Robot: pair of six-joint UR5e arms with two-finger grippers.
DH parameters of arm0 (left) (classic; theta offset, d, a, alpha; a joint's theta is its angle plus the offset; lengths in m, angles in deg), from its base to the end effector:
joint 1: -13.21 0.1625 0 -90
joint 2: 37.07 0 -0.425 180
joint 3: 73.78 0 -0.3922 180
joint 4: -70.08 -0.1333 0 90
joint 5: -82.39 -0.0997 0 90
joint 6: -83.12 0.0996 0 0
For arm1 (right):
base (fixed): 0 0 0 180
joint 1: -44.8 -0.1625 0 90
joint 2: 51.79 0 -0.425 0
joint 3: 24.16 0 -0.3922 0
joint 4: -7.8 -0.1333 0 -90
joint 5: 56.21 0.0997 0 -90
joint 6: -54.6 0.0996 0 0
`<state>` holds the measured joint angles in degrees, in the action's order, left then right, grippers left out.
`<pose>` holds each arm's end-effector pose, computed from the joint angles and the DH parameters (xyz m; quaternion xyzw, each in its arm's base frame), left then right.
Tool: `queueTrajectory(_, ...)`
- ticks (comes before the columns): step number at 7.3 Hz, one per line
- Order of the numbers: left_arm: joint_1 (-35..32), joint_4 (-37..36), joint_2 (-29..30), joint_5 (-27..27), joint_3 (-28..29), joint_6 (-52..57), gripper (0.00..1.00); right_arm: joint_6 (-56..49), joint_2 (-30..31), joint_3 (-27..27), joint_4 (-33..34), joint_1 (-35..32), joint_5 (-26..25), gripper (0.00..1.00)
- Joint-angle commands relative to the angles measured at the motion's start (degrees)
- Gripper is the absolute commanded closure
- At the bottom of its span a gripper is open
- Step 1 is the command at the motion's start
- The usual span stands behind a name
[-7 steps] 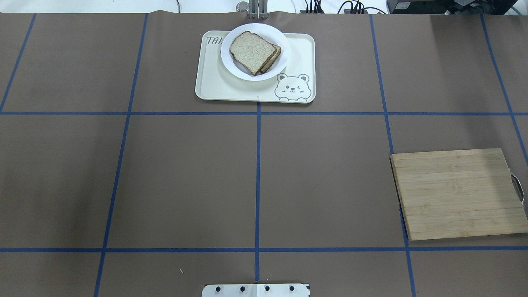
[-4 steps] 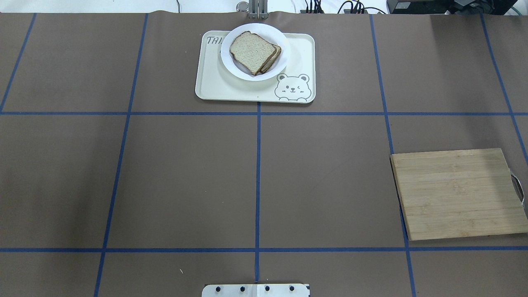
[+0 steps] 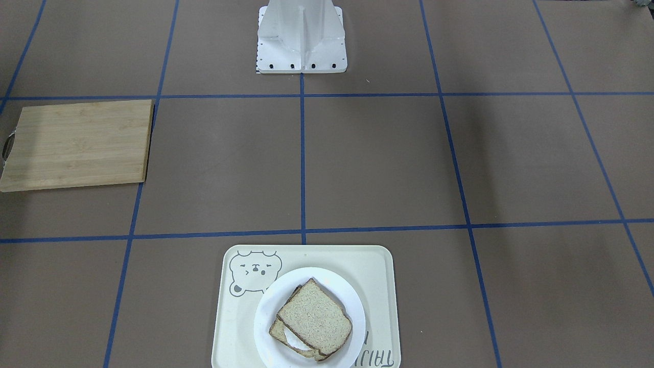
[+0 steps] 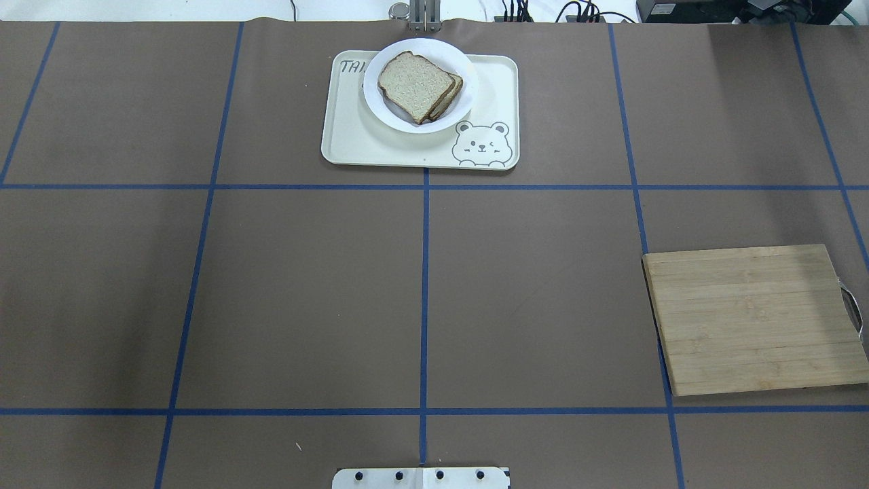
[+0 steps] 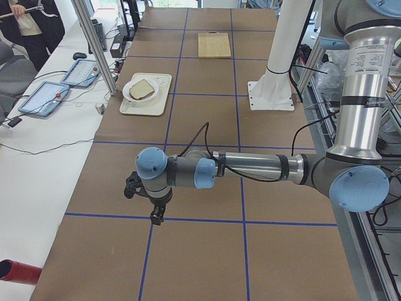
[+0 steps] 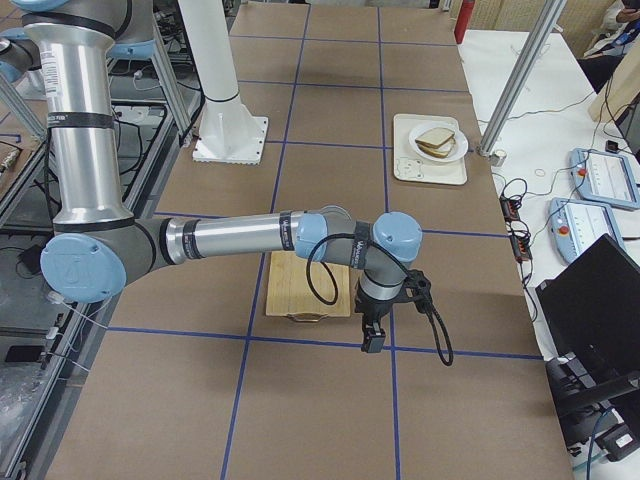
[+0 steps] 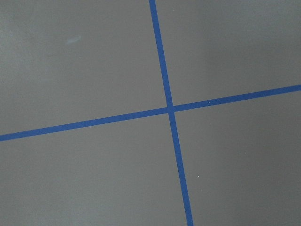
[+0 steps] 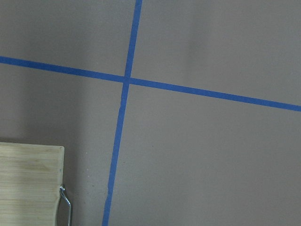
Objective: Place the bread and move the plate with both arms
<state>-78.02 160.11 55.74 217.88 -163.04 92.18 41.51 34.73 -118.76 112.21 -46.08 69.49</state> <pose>-0.0733 -0.5135 0.6389 0.0515 0.3835 0.0700 0.9194 0.0829 -0.5031 0.6230 -0.0149 -0.3102 -0.0842 0.9468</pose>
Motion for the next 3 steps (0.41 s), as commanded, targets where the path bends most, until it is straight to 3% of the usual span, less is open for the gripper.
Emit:
queueTrajectory(1, 0.08, 0.06, -1.22, -0.14, -0.21, 0.0, 0.01, 0.0, 0.05, 0.46, -1.04, 0.0, 0.07, 0.0)
queueTrajectory(3, 0.09, 0.06, -1.41, -0.14, -0.21, 0.0, 0.0, 0.0, 0.05, 2.04, -3.32, 0.0, 0.07, 0.0)
